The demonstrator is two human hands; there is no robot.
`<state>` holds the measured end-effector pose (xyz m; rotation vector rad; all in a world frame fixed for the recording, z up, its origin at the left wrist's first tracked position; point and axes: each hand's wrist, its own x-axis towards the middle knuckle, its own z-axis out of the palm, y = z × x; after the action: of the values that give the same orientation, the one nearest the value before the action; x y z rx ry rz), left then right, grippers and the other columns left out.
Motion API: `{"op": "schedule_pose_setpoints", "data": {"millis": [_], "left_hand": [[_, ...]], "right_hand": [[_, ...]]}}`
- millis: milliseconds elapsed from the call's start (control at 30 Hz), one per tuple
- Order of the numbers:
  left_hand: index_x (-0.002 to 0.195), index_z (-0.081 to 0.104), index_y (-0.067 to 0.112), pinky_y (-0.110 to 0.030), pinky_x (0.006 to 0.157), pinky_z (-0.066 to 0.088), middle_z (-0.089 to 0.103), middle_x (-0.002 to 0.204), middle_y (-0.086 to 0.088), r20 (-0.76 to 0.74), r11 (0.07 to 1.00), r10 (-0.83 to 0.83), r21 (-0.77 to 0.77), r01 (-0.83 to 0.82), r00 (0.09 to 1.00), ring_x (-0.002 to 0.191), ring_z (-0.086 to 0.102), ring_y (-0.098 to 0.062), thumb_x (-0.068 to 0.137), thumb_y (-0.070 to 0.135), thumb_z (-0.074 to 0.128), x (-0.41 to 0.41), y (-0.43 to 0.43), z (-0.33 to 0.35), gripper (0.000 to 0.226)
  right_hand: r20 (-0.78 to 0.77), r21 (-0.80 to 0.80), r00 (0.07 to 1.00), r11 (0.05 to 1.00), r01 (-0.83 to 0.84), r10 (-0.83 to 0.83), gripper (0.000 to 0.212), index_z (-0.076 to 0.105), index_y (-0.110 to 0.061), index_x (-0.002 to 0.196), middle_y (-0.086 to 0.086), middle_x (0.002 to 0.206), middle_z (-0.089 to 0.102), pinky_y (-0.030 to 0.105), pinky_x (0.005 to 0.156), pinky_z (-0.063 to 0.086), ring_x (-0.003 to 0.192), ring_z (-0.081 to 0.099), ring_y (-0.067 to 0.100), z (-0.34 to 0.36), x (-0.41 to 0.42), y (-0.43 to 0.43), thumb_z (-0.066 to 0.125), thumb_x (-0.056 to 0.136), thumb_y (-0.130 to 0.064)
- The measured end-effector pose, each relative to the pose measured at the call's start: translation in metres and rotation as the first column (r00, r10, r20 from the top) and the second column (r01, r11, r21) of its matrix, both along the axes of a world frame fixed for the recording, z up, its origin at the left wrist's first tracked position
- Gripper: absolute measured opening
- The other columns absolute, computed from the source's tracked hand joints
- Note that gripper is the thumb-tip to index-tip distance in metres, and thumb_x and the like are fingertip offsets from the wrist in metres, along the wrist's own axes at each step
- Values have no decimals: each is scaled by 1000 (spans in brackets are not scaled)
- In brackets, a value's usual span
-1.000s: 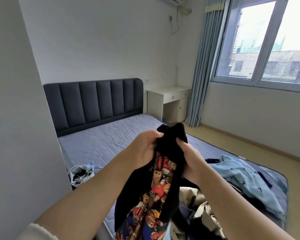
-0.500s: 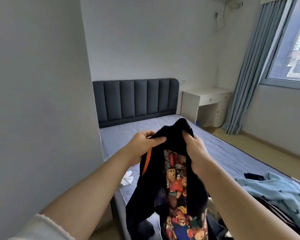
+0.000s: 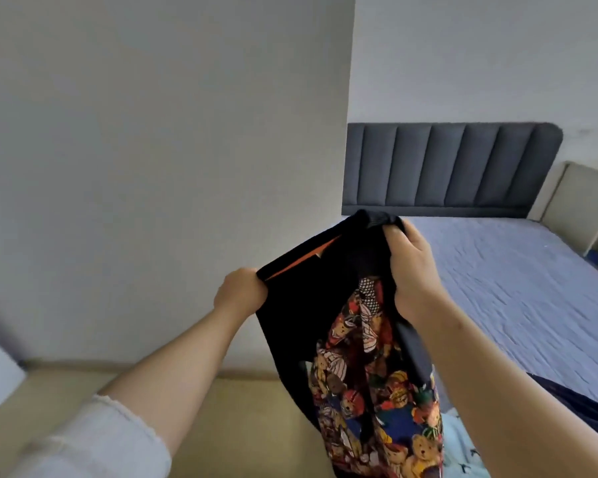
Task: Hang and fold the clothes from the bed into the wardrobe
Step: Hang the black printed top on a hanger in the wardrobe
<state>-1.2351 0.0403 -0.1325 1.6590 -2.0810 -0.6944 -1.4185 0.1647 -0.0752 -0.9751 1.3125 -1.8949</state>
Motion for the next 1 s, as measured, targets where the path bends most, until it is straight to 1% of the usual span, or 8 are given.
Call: {"op": "schedule_pose_setpoints", "data": {"millis": [133,233,300,400,467,600,833,1000], "left_hand": [[90,60,5,-30,48,53,61,79,-11,-416,892,407,372,-257,813,59,58,-20,85,7,51,73,6,10,11],[108,54,-3,-42,72,54,55,88,-15,-670,778,625,581,-241,400,70,59,-26,90,1,54,131,14,30,18],[108,52,-6,-43,84,47,54,95,-16,-738,749,659,628,-213,143,98,60,-29,93,-2,48,169,24,51,16],[108,50,-6,-35,77,47,55,100,-15,-767,748,592,637,-186,-247,107,59,-24,94,0,48,232,38,85,16],[93,52,-5,-31,64,52,59,90,-10,-778,783,501,594,-185,-380,91,63,-21,93,3,48,276,47,103,8],[83,52,3,-36,78,49,58,87,-8,-848,802,366,496,-332,-383,76,60,-20,94,4,45,355,61,113,13],[77,52,2,-34,80,53,54,78,-9,-861,667,348,505,-548,-370,70,58,-19,87,-4,49,509,87,108,13],[77,54,4,-29,69,51,57,77,-9,-880,591,318,475,-651,-353,70,58,-19,85,-4,46,615,109,103,15]], "right_hand": [[29,-14,990,991,-136,136,38,70,-27,71,-10,69,70,17,56,52,66,66,3,3,49,-27,44,95,-12],[19,-36,969,969,-244,244,31,68,-25,77,-12,68,70,16,55,52,66,66,2,8,89,-43,45,95,-14],[-22,-35,944,943,-330,329,29,66,-23,80,-13,68,70,15,55,51,65,66,1,10,117,-51,44,96,-13],[-112,-14,886,891,-453,449,32,69,-23,78,-9,74,70,18,60,54,70,66,5,12,163,-63,45,96,-12],[-163,11,849,861,-509,503,34,71,-27,76,-7,77,71,22,64,54,74,66,9,13,198,-72,46,96,-14],[-202,45,812,833,-551,548,28,68,-26,78,-6,78,70,27,70,54,77,66,10,10,281,-90,48,96,-18],[-157,150,734,750,-644,661,23,66,-23,81,-2,81,70,23,64,56,76,66,11,-21,457,-111,49,96,-19],[-148,237,655,669,-704,741,20,63,-16,79,11,86,67,44,81,53,85,63,27,-31,589,-119,51,94,-17]]}}
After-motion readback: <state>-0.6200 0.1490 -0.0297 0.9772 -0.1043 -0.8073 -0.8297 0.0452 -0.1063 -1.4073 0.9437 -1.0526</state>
